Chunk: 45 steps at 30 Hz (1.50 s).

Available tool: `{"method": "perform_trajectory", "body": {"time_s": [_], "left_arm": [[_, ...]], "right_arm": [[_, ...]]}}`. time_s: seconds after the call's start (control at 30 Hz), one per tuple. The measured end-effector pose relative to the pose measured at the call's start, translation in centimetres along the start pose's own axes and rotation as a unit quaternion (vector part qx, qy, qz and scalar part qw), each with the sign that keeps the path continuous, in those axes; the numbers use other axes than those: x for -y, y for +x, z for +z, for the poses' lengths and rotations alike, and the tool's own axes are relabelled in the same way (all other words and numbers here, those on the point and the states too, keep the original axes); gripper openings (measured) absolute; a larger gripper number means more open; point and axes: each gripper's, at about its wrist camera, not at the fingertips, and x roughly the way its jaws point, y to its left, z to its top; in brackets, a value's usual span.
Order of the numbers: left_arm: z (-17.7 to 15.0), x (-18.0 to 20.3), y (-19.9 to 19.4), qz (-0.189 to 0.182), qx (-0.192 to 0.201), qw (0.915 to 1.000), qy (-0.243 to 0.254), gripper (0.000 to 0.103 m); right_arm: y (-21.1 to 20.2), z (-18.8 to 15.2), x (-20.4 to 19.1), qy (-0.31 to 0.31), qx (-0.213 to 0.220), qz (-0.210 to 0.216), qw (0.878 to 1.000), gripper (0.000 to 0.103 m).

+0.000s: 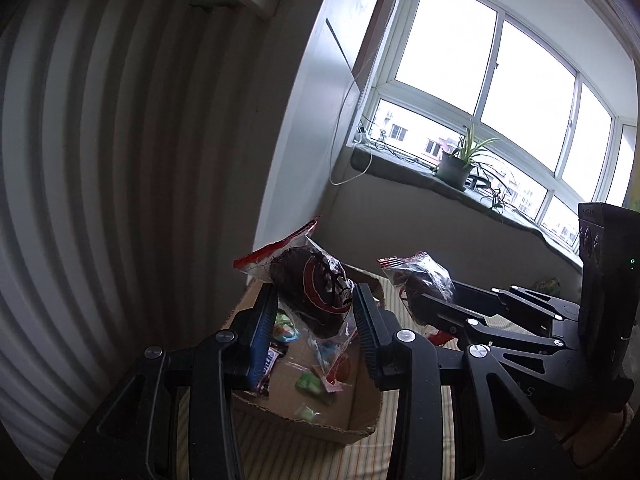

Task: Organize snacks
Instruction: 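Carry both bags over the cardboard box and open both grippers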

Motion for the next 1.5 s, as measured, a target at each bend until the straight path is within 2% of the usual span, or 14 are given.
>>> {"method": "perform_trajectory", "body": {"time_s": [0.23,0.4,0.47,0.5,0.53,0.6,0.77,1.13,1.3,1.5], "left_arm": [[-0.1,-0.1,1.4,0.008,-0.007,0.9999,0.003,0.037],[-1.2,-0.6,4.1,0.015,-0.041,0.9990,-0.004,0.038],[-2.0,-0.8,5.2,0.016,-0.062,0.9980,-0.005,0.039],[-2.4,-0.9,5.7,0.018,-0.070,0.9974,-0.005,0.047],[-2.8,-1.0,6.0,0.025,-0.074,0.9969,-0.007,0.063],[-3.3,-1.4,6.3,0.035,-0.074,0.9966,-0.012,0.072],[-3.3,-2.1,6.5,0.041,-0.083,0.9955,-0.019,0.072],[-2.4,-3.4,4.1,0.055,-0.063,0.9961,-0.027,0.072],[-2.1,-2.2,4.0,0.060,-0.061,0.9962,-0.016,0.072],[-2.0,1.6,4.6,0.051,-0.063,0.9966,0.014,0.072]], "right_arm": [[2.3,-0.3,0.7,0.005,-0.011,0.016,1.000,0.041],[5.8,-1.6,1.5,0.018,-0.036,0.029,0.999,0.041],[7.4,-2.3,1.7,0.021,-0.054,0.041,0.997,0.046],[7.9,-2.7,1.8,0.021,-0.059,0.038,0.997,0.048],[8.3,-3.1,1.9,0.022,-0.062,0.035,0.997,0.051],[8.9,-3.5,2.2,0.028,-0.067,0.037,0.997,0.053],[9.0,-3.4,2.4,0.028,-0.066,0.038,0.997,0.053],[7.4,-2.5,0.6,0.014,-0.046,0.052,0.997,0.054],[6.2,-3.0,2.0,0.027,-0.036,0.051,0.998,0.054],[3.5,-4.6,6.0,0.058,-0.017,0.034,0.998,0.054]]}}
